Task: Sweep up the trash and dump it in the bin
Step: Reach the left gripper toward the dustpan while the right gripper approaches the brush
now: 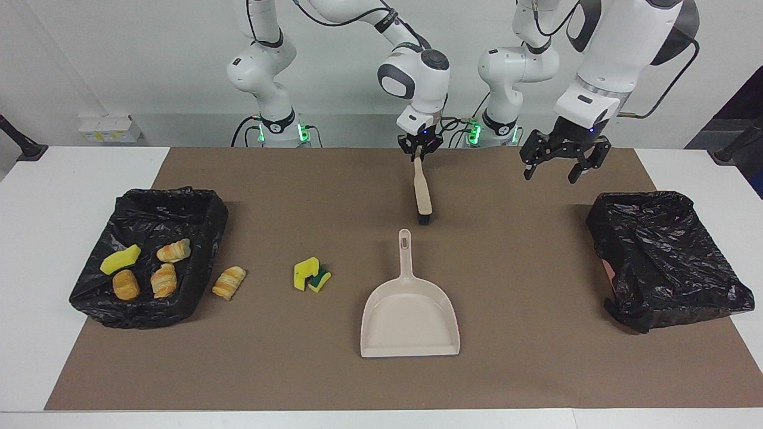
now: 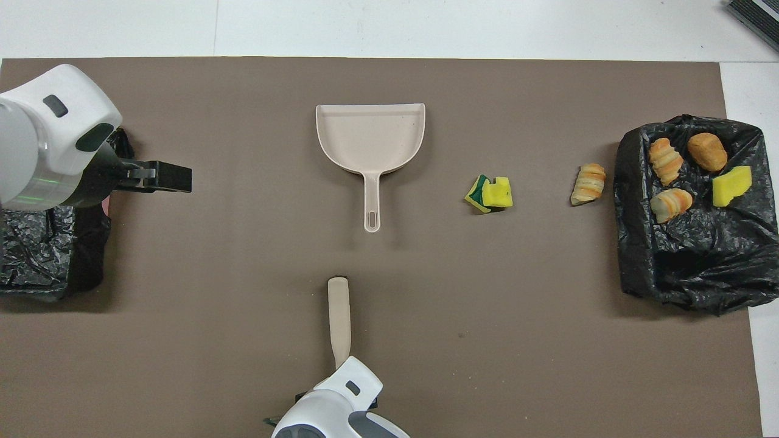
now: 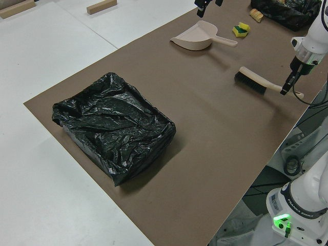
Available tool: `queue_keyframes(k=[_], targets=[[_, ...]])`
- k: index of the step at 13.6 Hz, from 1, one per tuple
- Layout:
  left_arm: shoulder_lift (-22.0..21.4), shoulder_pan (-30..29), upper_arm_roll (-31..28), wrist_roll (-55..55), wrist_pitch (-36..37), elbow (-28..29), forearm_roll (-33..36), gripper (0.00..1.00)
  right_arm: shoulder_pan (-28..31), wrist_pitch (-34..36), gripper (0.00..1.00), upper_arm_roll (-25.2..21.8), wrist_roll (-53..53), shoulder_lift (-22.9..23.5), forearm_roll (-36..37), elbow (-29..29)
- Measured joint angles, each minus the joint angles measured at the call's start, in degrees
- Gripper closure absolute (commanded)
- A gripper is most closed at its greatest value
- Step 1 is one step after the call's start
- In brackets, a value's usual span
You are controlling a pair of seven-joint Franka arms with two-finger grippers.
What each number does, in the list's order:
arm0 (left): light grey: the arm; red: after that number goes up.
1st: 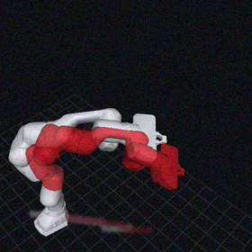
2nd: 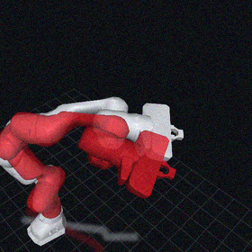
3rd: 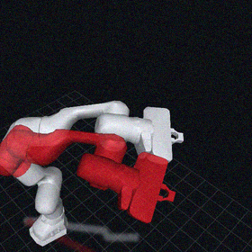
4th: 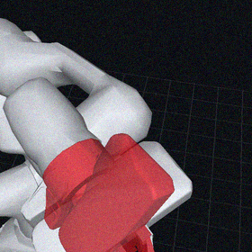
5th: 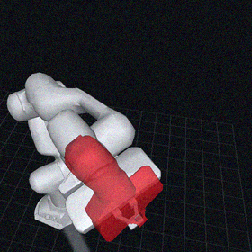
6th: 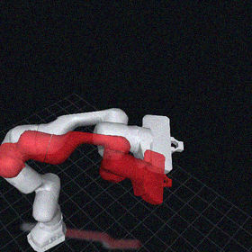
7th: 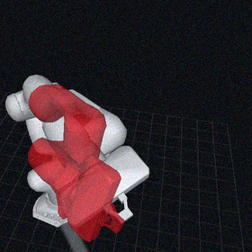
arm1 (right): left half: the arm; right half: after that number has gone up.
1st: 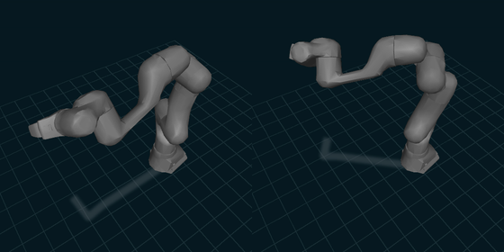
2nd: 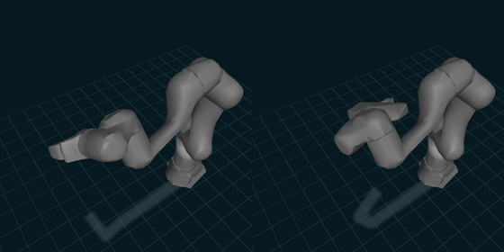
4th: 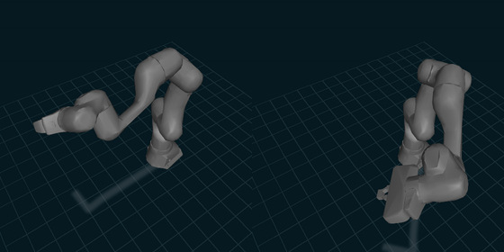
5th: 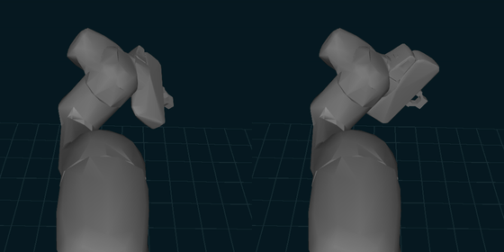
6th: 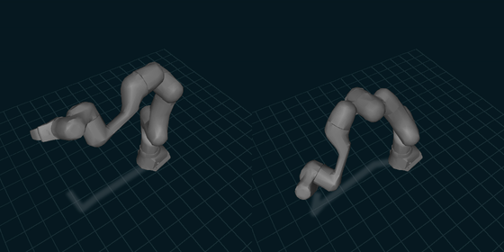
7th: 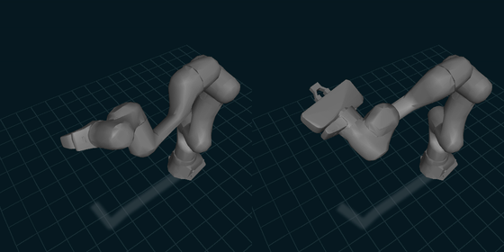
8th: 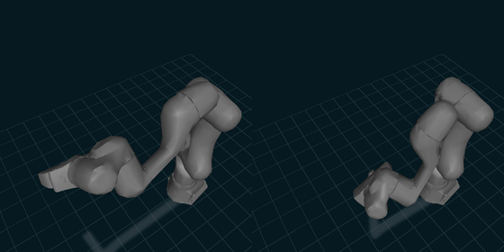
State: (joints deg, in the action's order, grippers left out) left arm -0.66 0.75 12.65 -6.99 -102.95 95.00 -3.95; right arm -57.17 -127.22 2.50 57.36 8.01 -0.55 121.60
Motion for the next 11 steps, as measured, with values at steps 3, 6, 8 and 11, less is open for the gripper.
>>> queue_keyframes(k=[3,6,8,11], targets=[[2.12,1.72,0.04,-0.01,-4.78,0.10,-0.04,0.00,1.63,3.19,1.00,-0.25,0.48,-0.94,0.00,-0.30],[4.35,4.46,0.08,-0.04,-7.70,0.14,-0.05,0.00,5.47,11.97,1.00,-0.34,0.52,-4.92,0.00,-0.39],[6.25,6.60,0.08,-0.99,-9.59,0.19,-0.05,0.00,9.13,16.90,1.00,-0.42,0.52,-8.51,0.01,-0.41],[9.93,10.35,0.14,-4.01,-13.35,0.29,-0.05,0.00,15.91,21.47,1.00,-0.75,-2.37,-12.41,1.16,-0.62]])
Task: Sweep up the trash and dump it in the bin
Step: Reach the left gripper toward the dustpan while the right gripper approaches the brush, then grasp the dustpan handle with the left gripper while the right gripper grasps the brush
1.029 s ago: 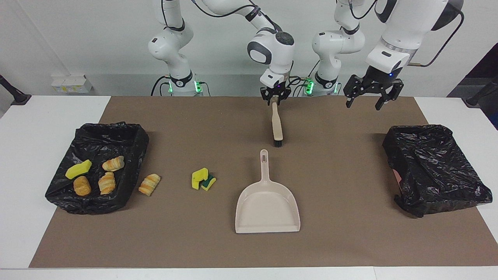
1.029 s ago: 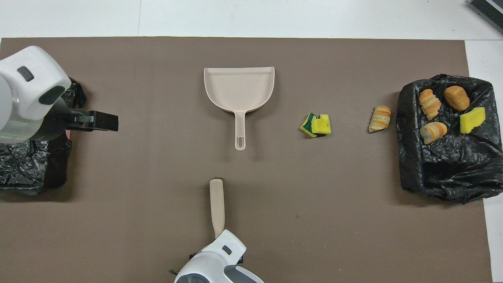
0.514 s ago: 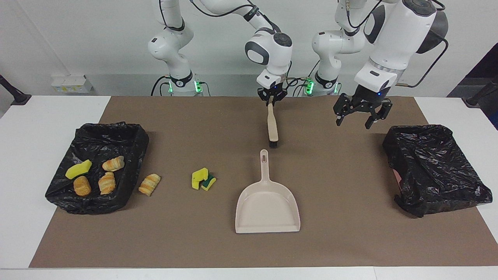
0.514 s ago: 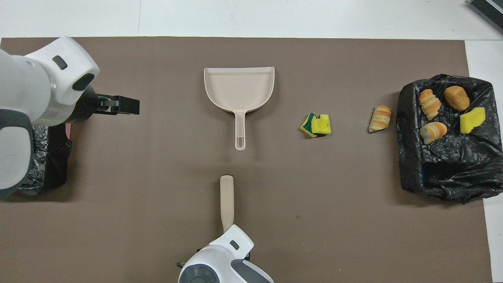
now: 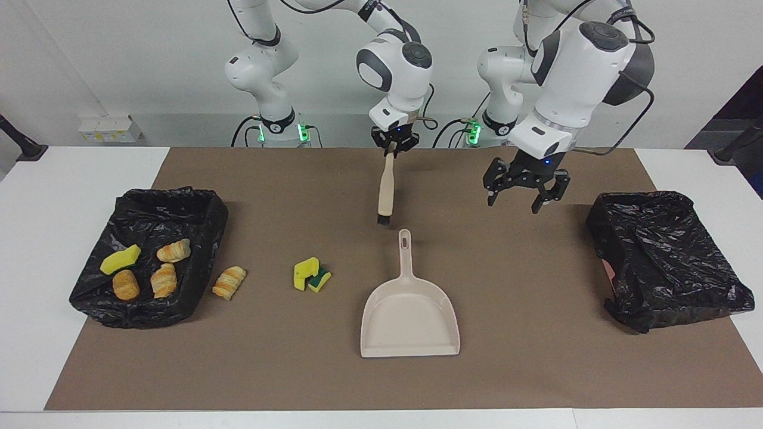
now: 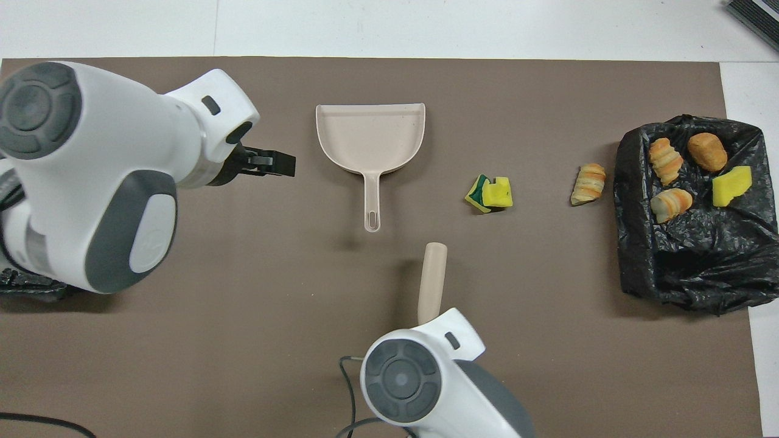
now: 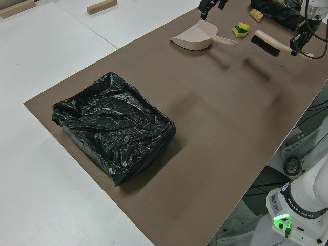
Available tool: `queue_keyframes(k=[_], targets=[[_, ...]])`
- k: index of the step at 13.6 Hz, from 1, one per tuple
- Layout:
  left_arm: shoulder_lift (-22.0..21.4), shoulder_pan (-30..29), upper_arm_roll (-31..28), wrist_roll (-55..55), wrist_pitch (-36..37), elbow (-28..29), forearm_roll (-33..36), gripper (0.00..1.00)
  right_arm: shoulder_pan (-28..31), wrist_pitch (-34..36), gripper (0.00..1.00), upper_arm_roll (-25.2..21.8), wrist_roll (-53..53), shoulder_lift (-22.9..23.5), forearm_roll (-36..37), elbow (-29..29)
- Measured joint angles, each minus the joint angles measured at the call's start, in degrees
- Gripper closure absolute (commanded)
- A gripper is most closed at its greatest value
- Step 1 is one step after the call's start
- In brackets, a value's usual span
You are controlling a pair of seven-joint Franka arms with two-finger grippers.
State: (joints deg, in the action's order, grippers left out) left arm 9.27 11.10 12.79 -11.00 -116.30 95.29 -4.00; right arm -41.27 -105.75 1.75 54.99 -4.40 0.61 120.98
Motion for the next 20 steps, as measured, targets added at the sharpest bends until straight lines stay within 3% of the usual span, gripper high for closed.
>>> queue_keyframes(k=[7,12,15,19,20], targets=[[11.48,9.77,0.06,-6.68,-13.70,0.26,0.02,0.00,18.44,1.75,1.00,-0.40,-16.10,1.84,15.31,-0.91],[15.03,11.77,0.04,-6.95,-15.03,0.40,0.02,0.00,29.38,1.32,1.00,-0.48,-25.51,4.02,22.51,-0.80],[18.62,14.24,-0.12,-8.70,-17.95,0.30,0.02,0.00,33.40,-2.07,1.00,-0.46,-27.64,6.31,23.63,0.08],[18.94,14.12,-1.22,-8.74,-17.92,-0.31,0.33,0.00,35.04,-11.02,1.00,-0.10,-28.34,9.38,24.09,2.00],[18.89,14.10,-1.72,-8.74,-17.73,-0.48,0.34,0.07,34.83,-12.59,1.00,0.22,-28.34,10.30,24.07,2.02]])
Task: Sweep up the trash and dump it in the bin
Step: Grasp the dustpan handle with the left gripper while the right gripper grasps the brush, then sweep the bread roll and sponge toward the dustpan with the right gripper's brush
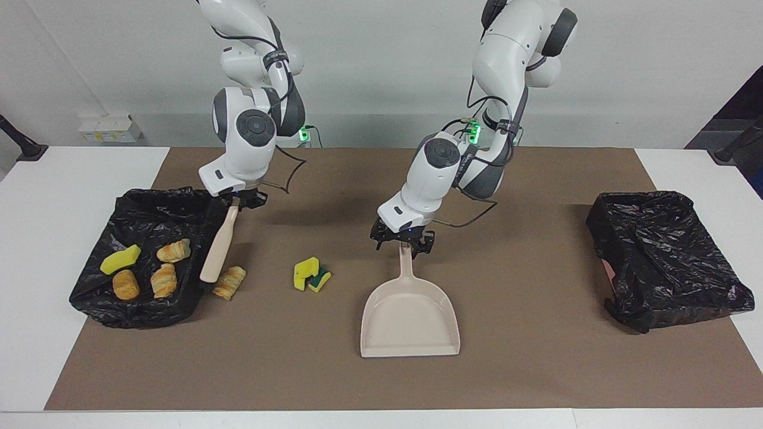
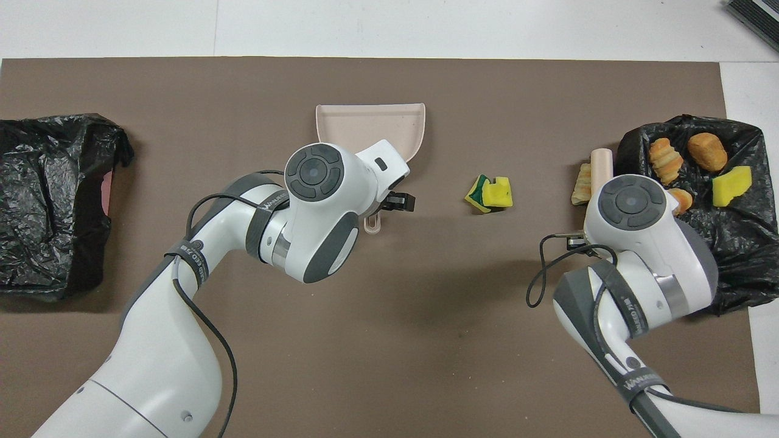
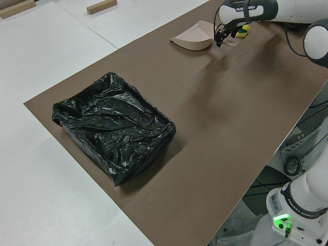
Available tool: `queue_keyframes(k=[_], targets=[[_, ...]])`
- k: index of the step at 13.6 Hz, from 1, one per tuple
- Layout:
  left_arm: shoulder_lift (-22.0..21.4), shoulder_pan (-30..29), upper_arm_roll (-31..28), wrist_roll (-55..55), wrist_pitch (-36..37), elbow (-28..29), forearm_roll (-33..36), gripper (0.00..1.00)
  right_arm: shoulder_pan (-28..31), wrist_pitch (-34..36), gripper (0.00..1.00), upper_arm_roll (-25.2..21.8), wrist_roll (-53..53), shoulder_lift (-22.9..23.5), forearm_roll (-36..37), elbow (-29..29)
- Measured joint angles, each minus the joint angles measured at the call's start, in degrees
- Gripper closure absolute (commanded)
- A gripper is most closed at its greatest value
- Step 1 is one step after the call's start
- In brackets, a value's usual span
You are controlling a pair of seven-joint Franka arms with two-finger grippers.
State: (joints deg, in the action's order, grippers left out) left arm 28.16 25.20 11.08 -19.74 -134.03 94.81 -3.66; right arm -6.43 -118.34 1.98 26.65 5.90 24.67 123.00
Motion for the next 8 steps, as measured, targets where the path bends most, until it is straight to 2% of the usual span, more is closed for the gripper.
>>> queue_keyframes(k=[1,4,5,8], targets=[[-0.11,-0.01,-0.43,0.00,0.15,-0.06,0.00,0.11,-0.30,-1.24,1.00,0.35,0.00,0.81,-0.63,-0.01],[-0.19,0.01,-0.56,-0.63,1.05,-0.06,0.01,0.82,-4.25,-2.92,1.00,0.57,-1.08,1.32,-7.00,-0.38],[-0.20,0.01,-0.56,-1.23,1.79,-0.09,0.01,1.00,-6.29,-3.04,1.00,0.62,-2.03,1.34,-9.41,-0.97],[-0.35,0.00,-0.66,-2.00,3.73,-0.30,0.06,1.00,-10.61,-2.75,1.00,0.77,-3.85,2.02,-14.07,-4.18]])
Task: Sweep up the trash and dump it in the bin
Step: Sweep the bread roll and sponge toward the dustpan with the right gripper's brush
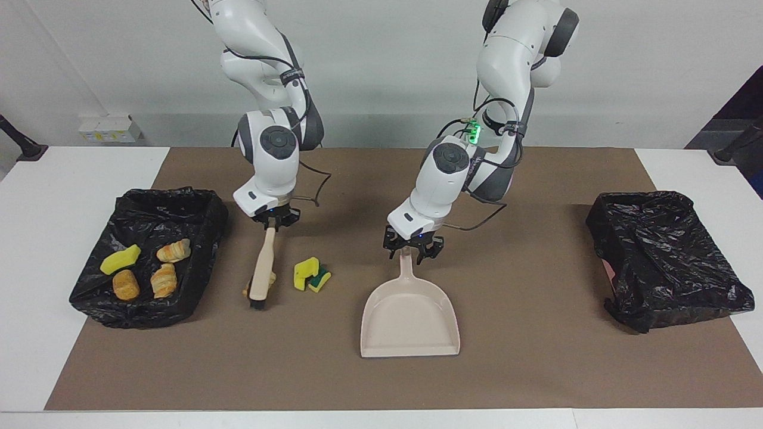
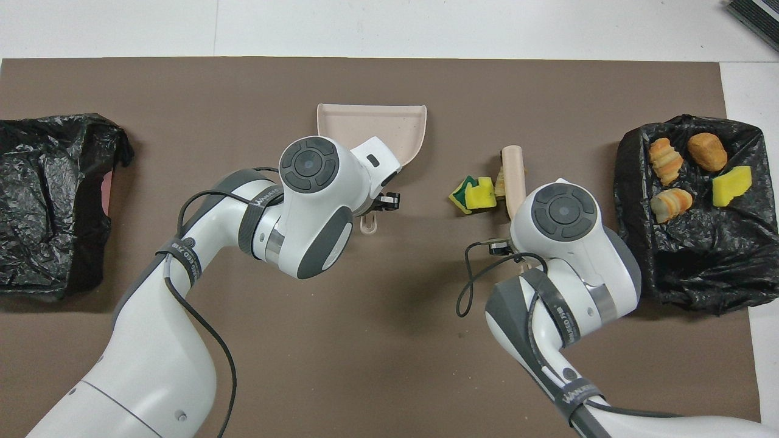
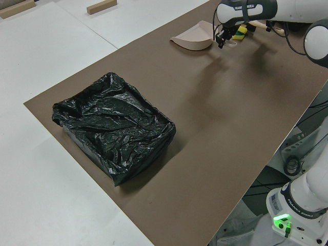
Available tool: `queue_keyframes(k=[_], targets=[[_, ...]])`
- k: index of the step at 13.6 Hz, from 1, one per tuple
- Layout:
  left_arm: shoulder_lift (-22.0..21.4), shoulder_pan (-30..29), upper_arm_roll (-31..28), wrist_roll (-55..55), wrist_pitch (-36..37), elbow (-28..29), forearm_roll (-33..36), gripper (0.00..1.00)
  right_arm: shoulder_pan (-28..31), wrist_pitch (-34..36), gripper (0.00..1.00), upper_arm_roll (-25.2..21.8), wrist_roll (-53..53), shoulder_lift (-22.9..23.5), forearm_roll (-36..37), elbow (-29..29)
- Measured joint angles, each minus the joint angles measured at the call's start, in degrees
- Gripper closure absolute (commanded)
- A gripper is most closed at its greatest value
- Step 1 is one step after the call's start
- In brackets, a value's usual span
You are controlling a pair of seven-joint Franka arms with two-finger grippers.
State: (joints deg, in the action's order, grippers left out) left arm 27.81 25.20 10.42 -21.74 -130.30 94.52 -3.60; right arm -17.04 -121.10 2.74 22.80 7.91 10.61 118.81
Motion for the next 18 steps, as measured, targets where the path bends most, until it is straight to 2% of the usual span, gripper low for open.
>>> queue_keyframes(k=[3,6,11,16,18], targets=[[-0.42,-0.49,-0.64,0.26,0.36,-0.41,0.51,1.00,-0.37,5.11,1.00,-0.15,-3.77,0.43,-0.70,-4.49],[-1.70,-2.07,-0.86,7.13,1.75,-0.46,4.89,1.00,2.47,9.66,1.00,-0.77,-8.84,0.35,-0.84,-8.48],[-5.31,-6.09,-1.06,32.43,6.20,0.93,5.78,1.00,7.35,8.40,1.00,-0.99,-16.69,0.56,-1.54,-7.72],[-10.34,-11.41,-1.19,66.91,6.30,10.34,6.00,1.00,6.69,5.73,1.00,-0.55,-20.35,2.63,-8.86,-5.04],[-11.19,-12.23,-1.23,74.76,6.30,11.45,6.00,1.00,6.64,4.85,1.00,-0.50,-21.00,2.89,-10.88,-4.60]])
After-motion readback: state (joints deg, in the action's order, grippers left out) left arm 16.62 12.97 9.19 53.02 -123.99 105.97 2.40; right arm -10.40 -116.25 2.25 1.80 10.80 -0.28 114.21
